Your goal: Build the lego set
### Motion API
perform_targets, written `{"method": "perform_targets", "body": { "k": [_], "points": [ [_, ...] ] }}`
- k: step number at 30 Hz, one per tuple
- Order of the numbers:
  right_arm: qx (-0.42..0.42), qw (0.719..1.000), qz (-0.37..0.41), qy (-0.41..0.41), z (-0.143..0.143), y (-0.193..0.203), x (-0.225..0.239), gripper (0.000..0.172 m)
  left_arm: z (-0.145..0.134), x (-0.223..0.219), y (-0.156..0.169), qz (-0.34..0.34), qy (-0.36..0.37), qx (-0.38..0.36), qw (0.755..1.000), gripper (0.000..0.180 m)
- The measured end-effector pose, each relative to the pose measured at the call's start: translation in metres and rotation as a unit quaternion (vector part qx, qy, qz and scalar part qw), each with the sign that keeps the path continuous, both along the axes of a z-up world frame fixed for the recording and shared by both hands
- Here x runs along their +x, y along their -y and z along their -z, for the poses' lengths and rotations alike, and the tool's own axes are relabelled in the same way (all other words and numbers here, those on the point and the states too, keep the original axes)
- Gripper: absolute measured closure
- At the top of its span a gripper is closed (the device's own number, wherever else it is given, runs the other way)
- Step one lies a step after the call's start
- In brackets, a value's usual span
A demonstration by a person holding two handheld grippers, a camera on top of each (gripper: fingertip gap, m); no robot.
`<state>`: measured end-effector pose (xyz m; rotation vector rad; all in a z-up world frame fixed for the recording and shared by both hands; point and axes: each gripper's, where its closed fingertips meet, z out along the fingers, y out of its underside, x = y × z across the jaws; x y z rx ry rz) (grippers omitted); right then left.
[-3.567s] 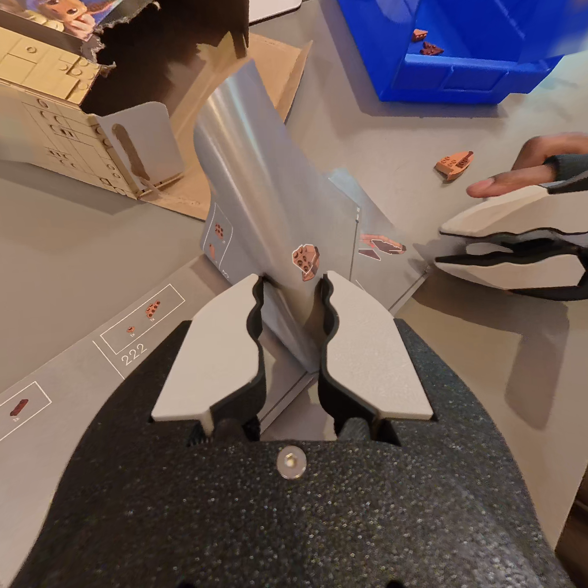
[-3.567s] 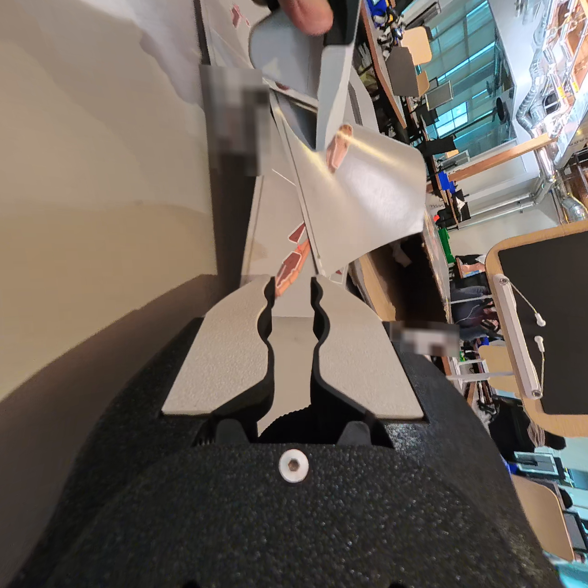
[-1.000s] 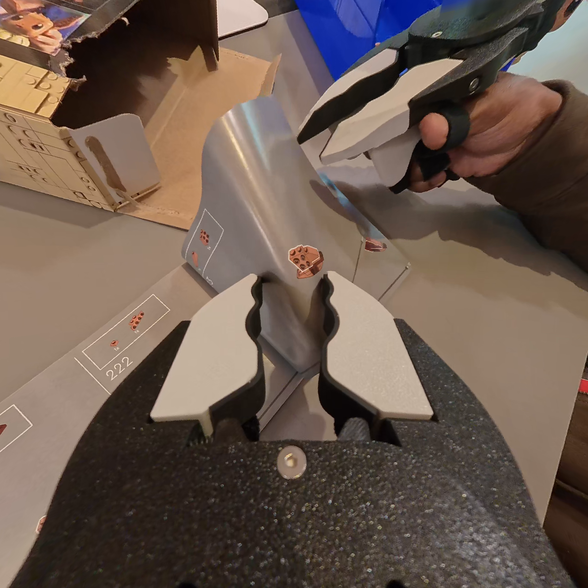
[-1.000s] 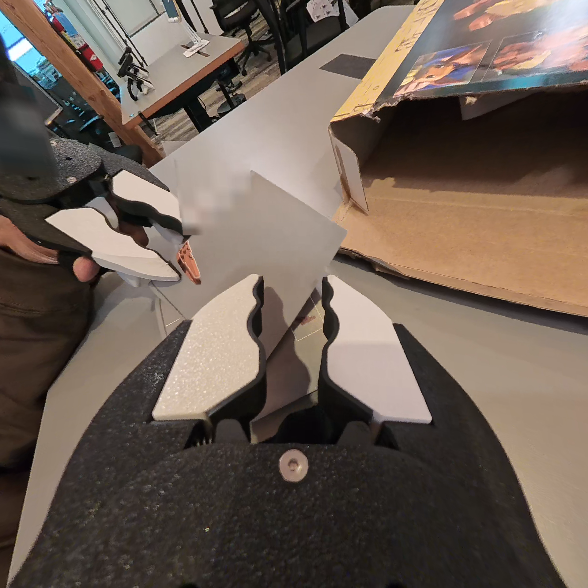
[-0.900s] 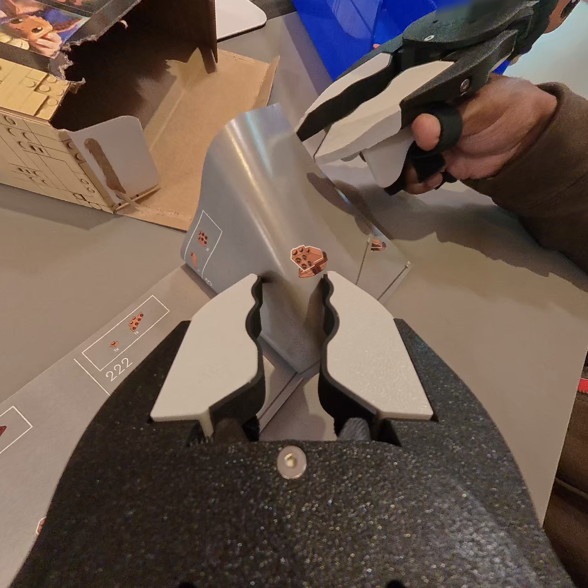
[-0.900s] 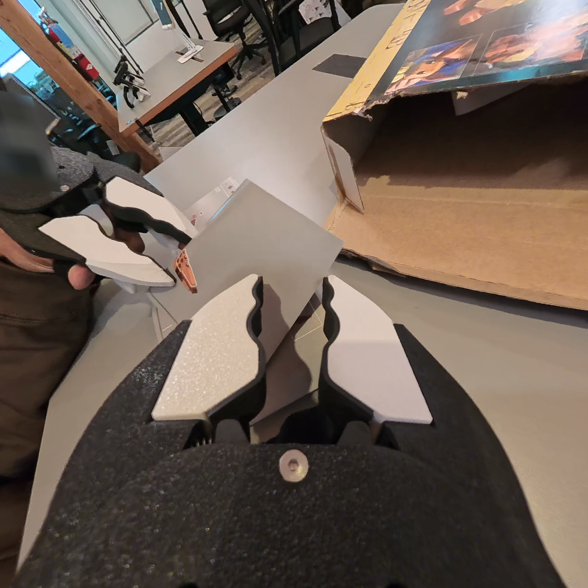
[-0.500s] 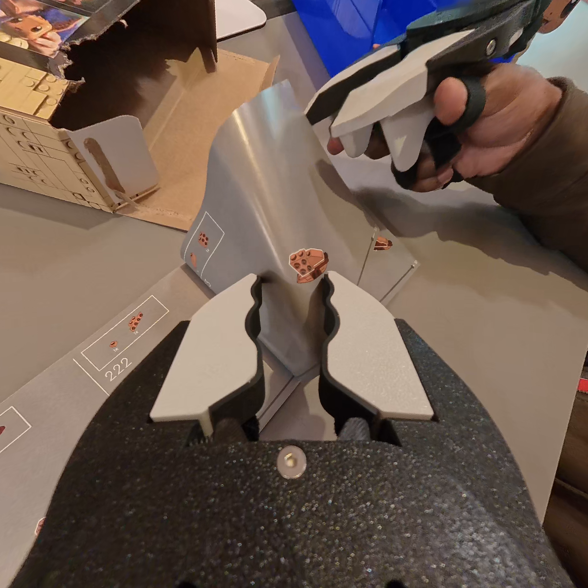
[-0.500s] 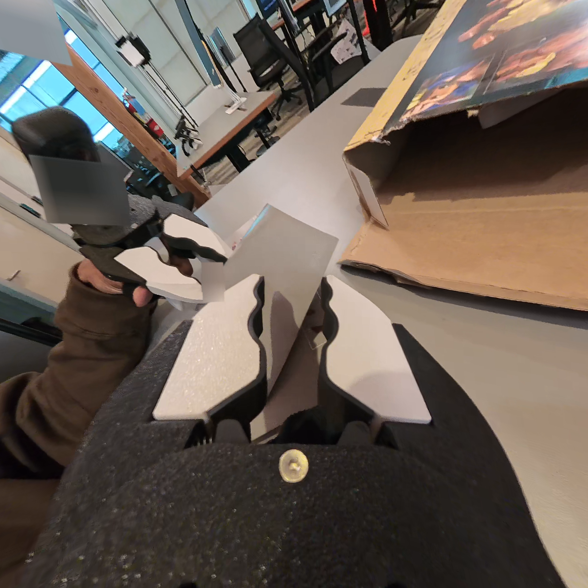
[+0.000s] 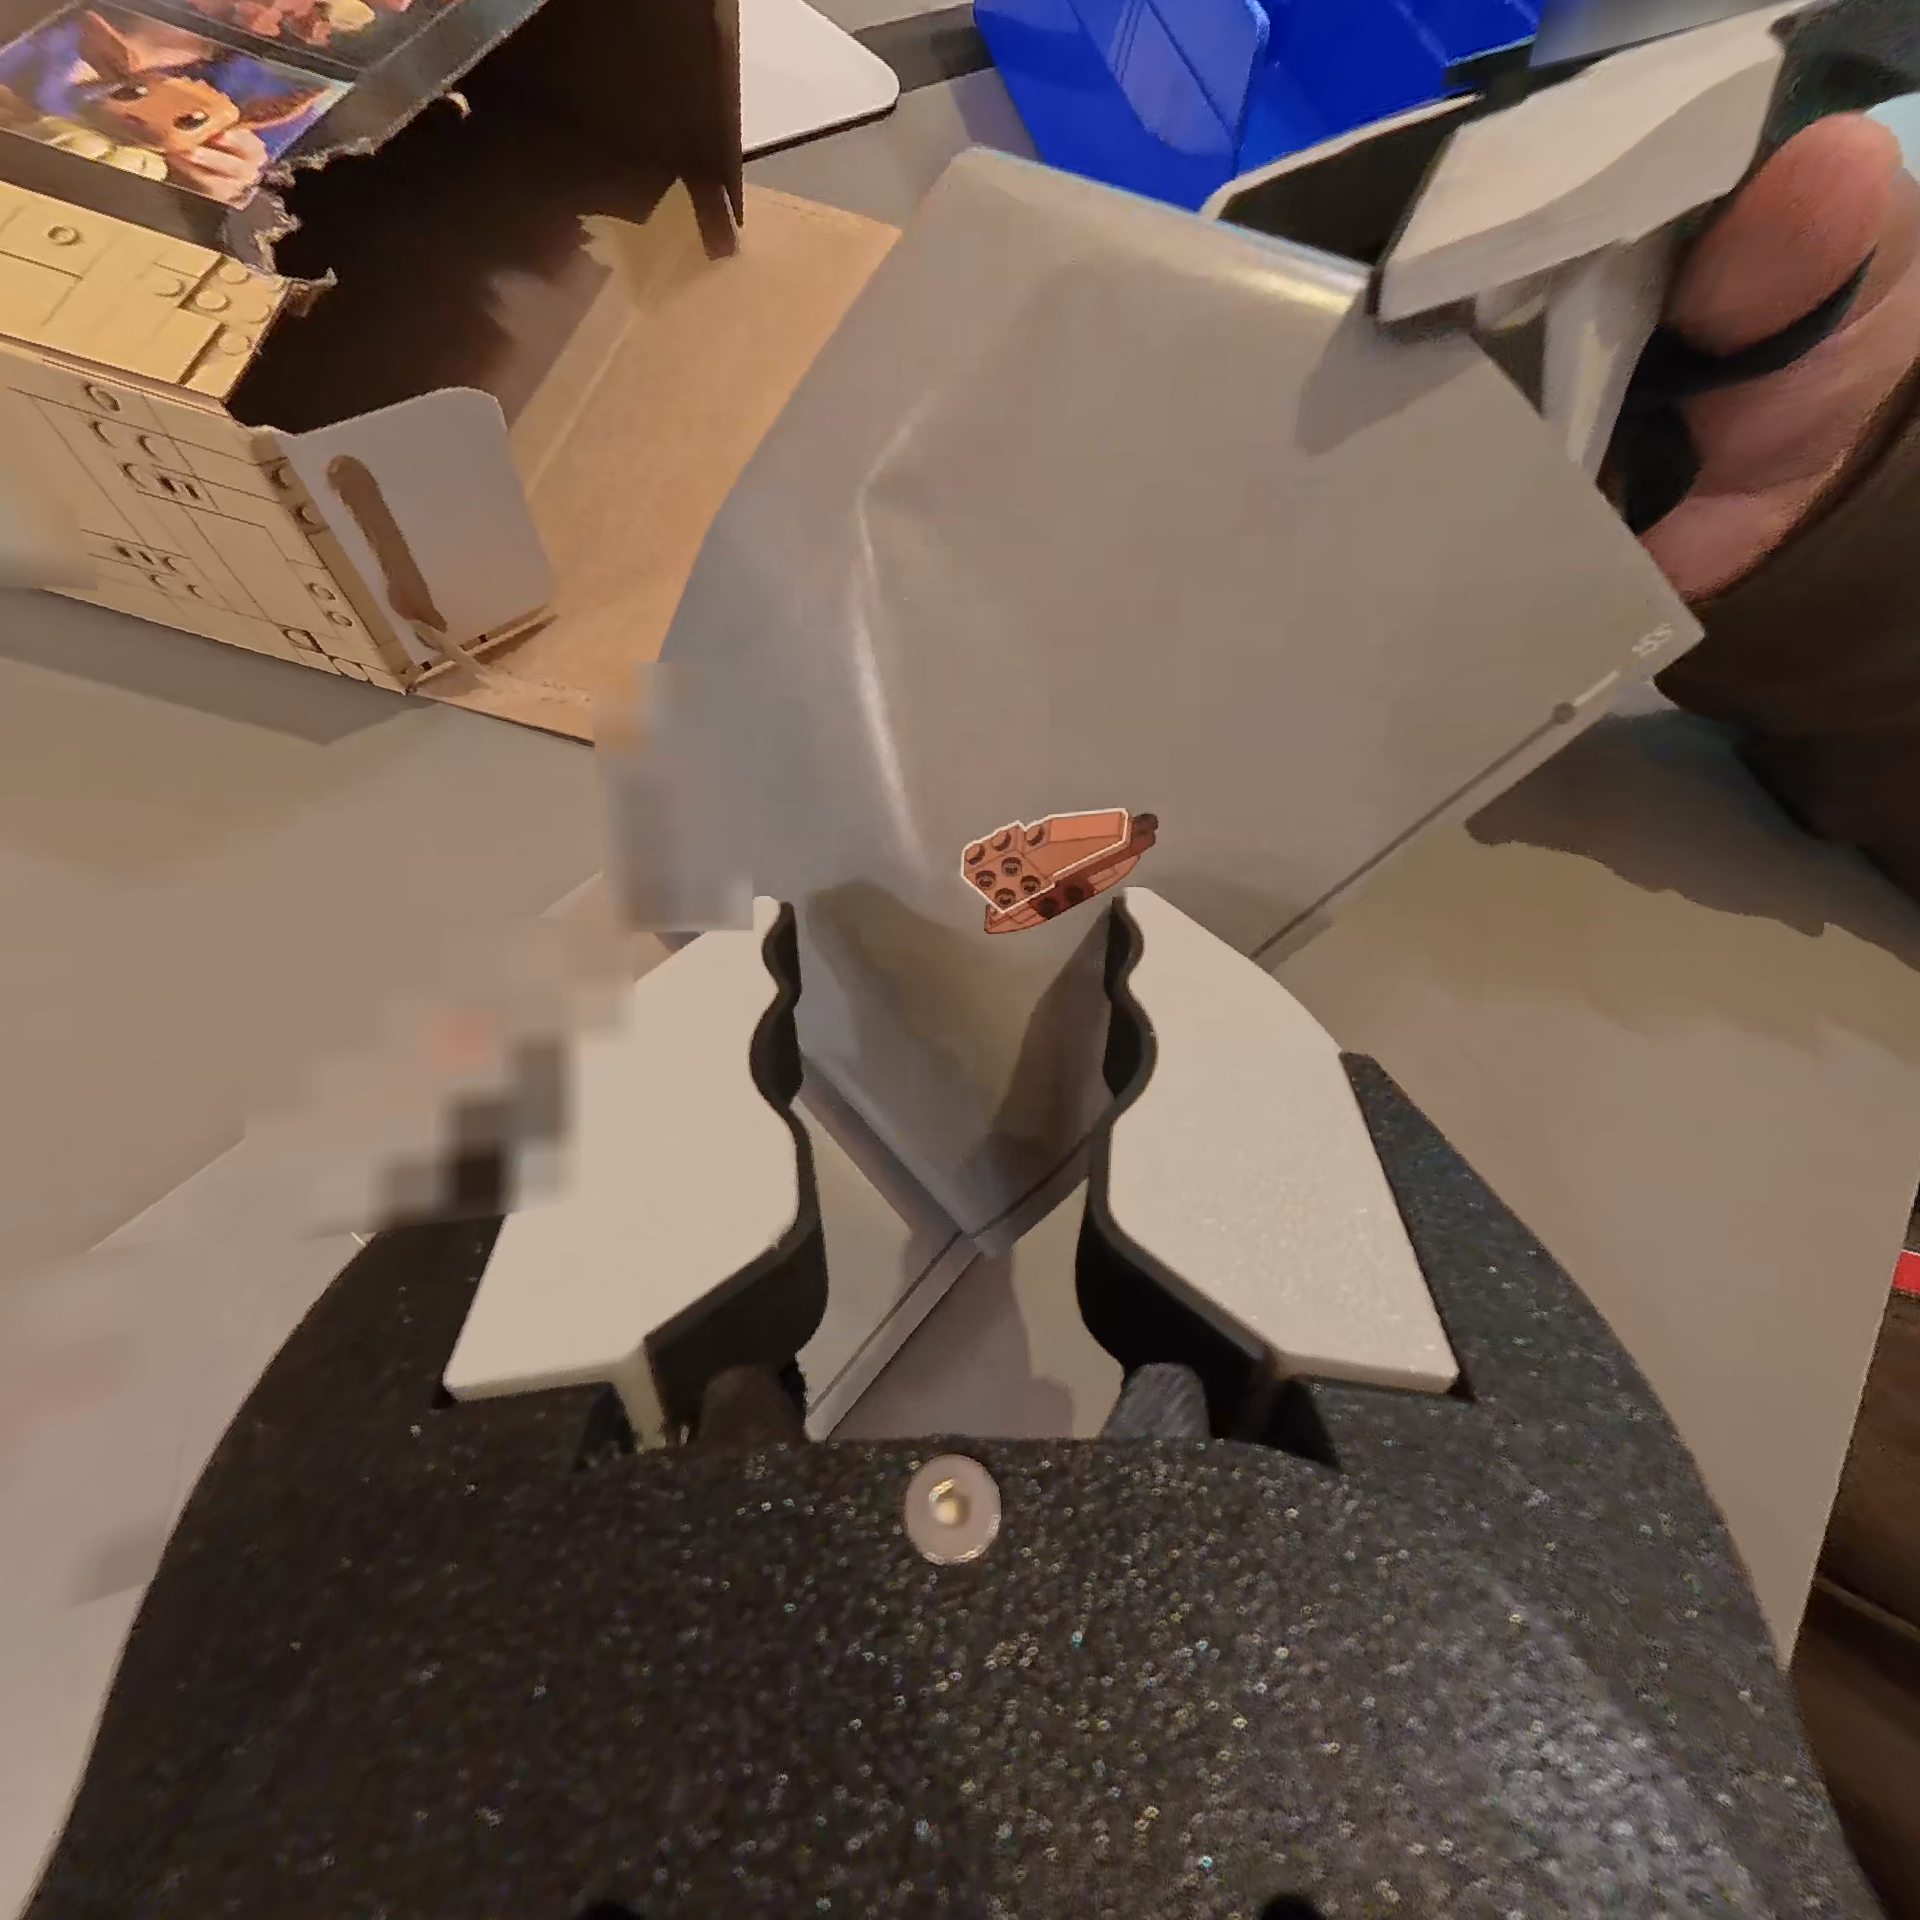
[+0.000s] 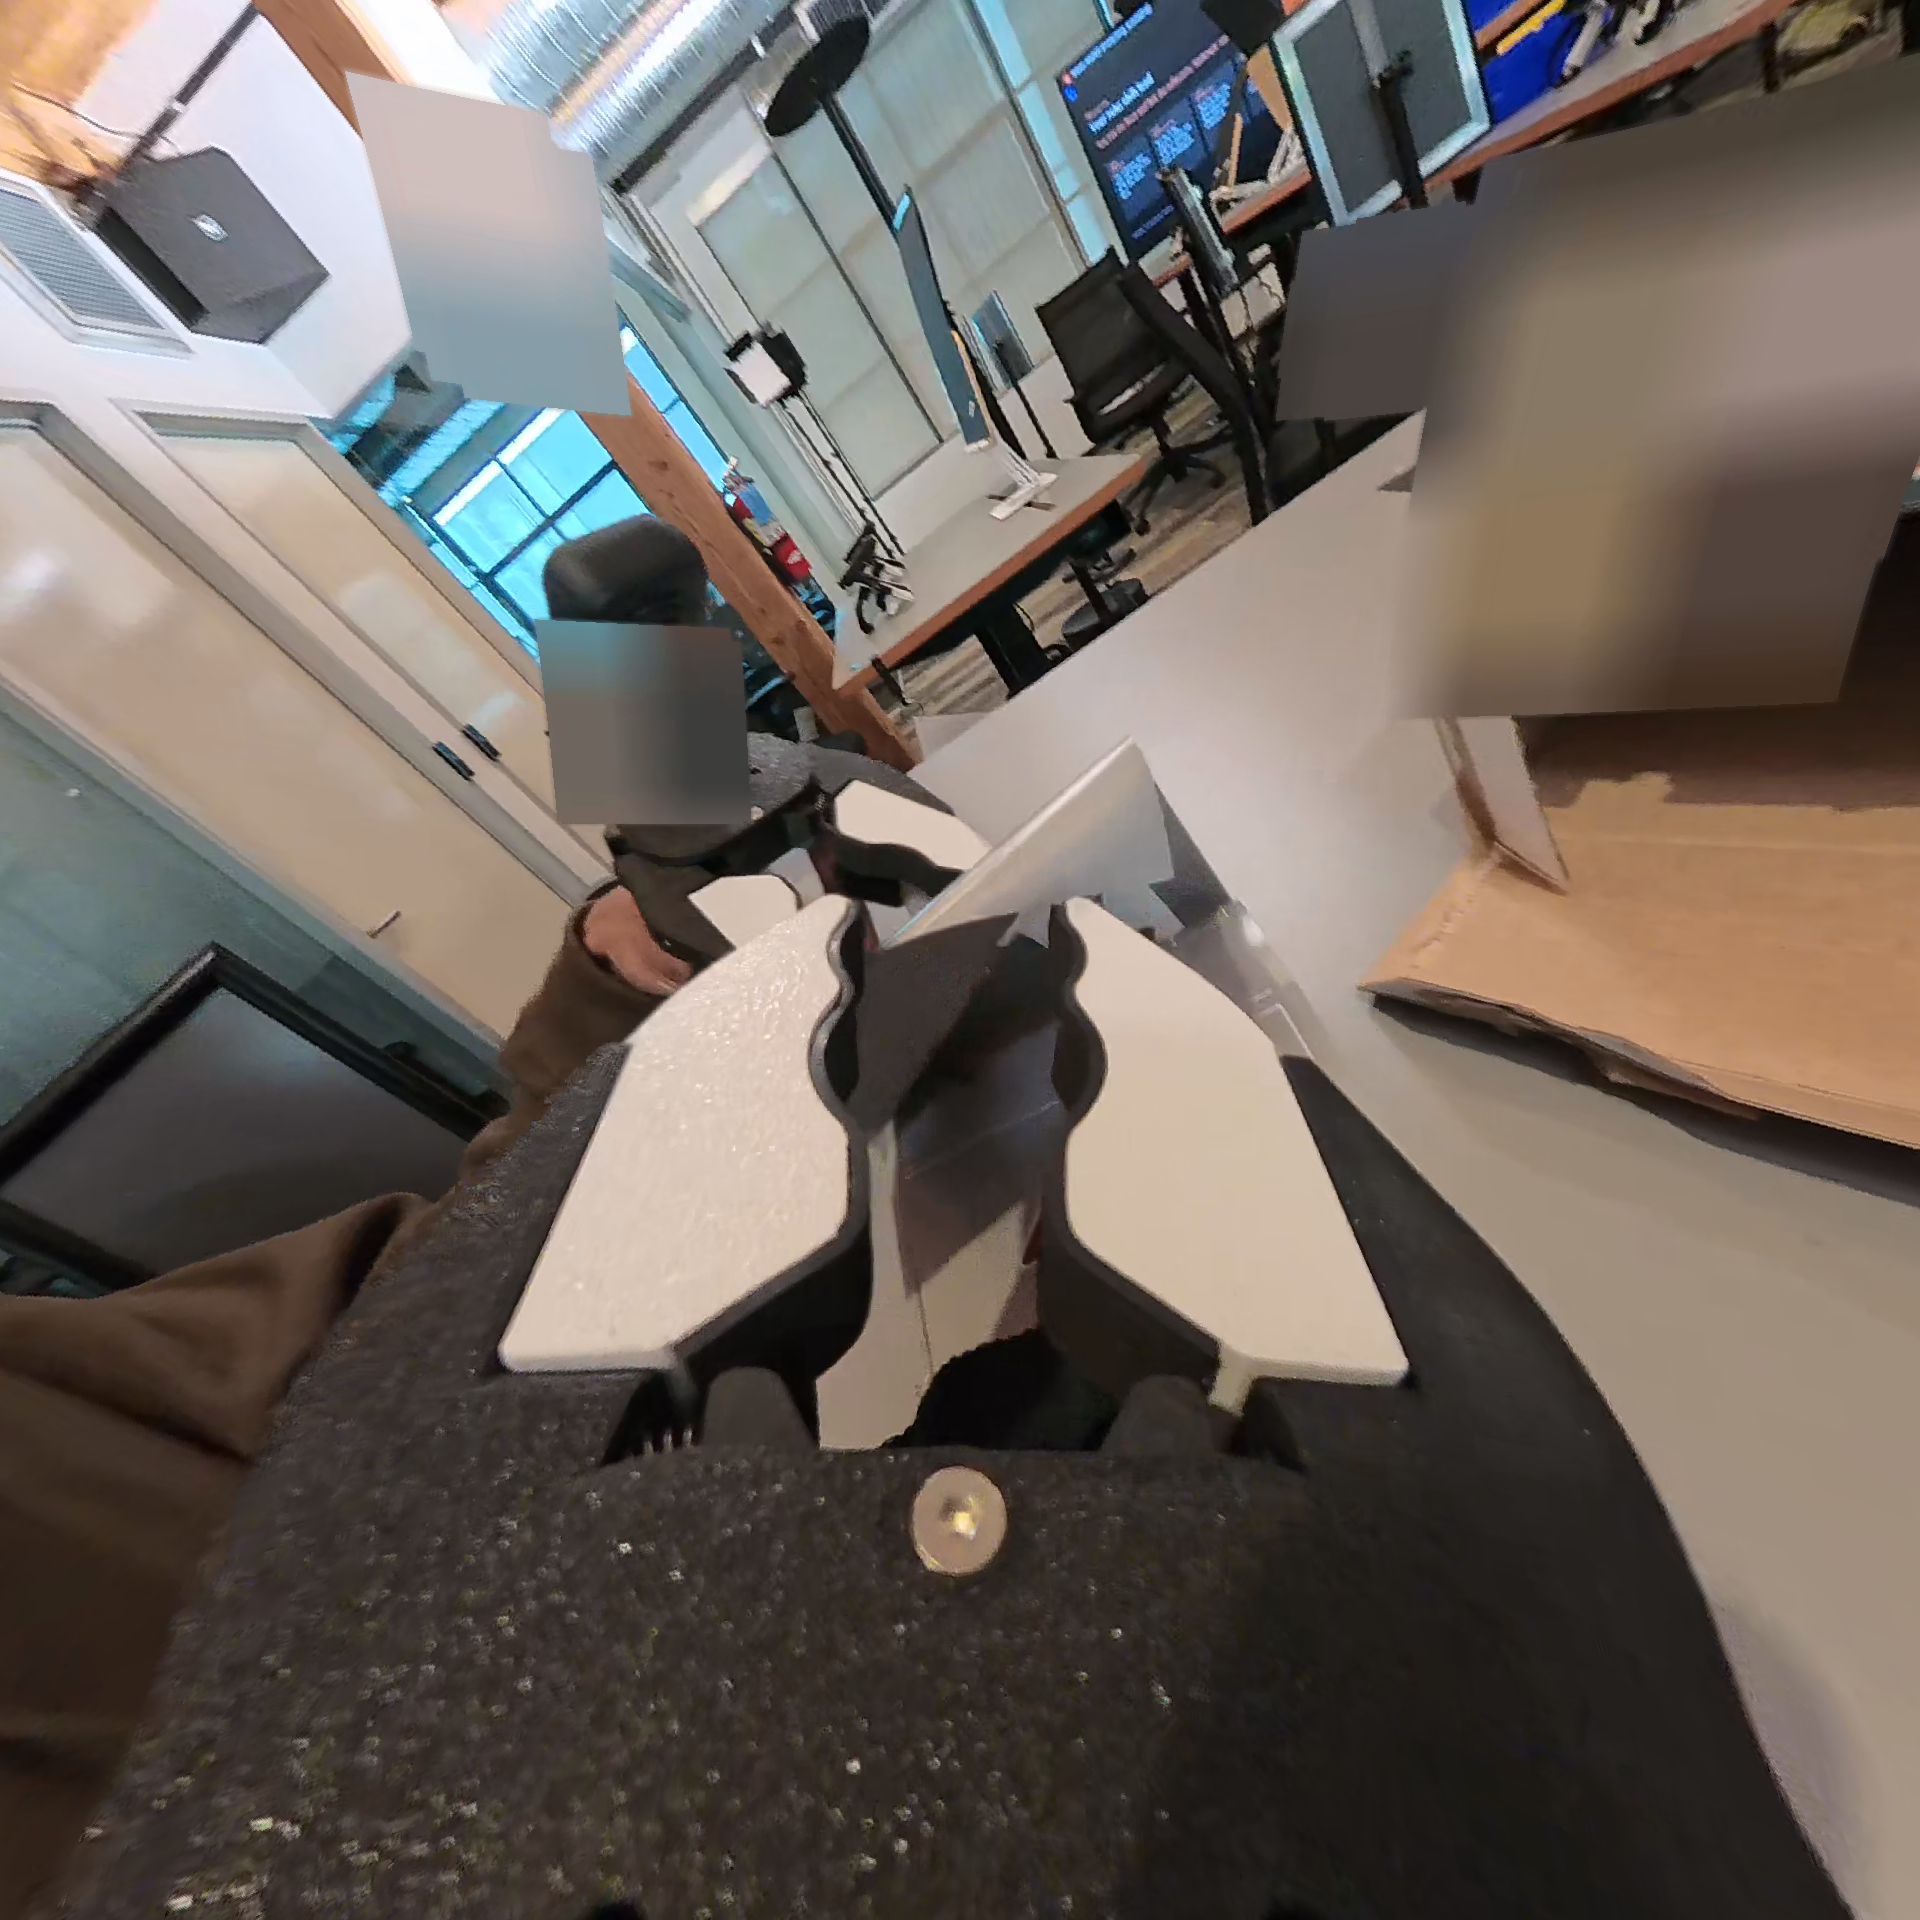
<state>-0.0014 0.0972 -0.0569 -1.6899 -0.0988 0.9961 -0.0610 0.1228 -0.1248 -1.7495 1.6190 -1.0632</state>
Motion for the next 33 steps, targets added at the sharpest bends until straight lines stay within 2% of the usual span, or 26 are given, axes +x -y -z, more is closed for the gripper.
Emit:
{"method": "perform_targets", "body": {
  "k": [6,10,17,21,24,27,28,31,33],
  "points": [
    [0.018,1.0,-0.012,-0.011,-0.008,0.002,-0.018,0.138,-0.009,-0.01,0.01,0.034,0.022,0.026,0.999,0.11],
    [0.014,1.0,-0.021,-0.005,-0.005,0.001,-0.032,0.139,-0.021,-0.017,0.021,0.064,0.064,0.076,0.993,0.104],
    [0.013,1.0,-0.026,0.007,-0.003,0.0,-0.051,0.139,-0.017,-0.031,0.036,0.094,0.092,0.185,0.974,0.092],
    [0.013,0.999,-0.019,0.025,0.001,-0.002,-0.058,0.141,-0.012,-0.031,0.04,0.085,0.097,0.235,0.963,0.09],
    [0.012,0.999,-0.015,0.034,0.002,-0.002,-0.059,0.141,-0.014,-0.028,0.015,0.023,0.081,0.288,0.954,0.093],
    [0.004,0.998,0.001,0.061,0.007,-0.003,-0.054,0.141,-0.033,-0.035,-0.006,-0.041,0.118,0.279,0.952,0.11],
    [-0.003,0.997,0.01,0.081,0.012,-0.003,-0.051,0.141,-0.041,-0.038,-0.012,-0.06,0.14,0.271,0.951,0.12],
    [-0.05,0.982,0.036,0.18,0.037,-0.002,-0.042,0.141,-0.061,-0.054,-0.032,-0.12,0.191,0.236,0.945,0.153],
    [-0.077,0.961,0.049,0.262,0.055,0.002,-0.036,0.141,-0.065,-0.063,-0.045,-0.15,0.203,0.213,0.944,0.16]
  ]
}}
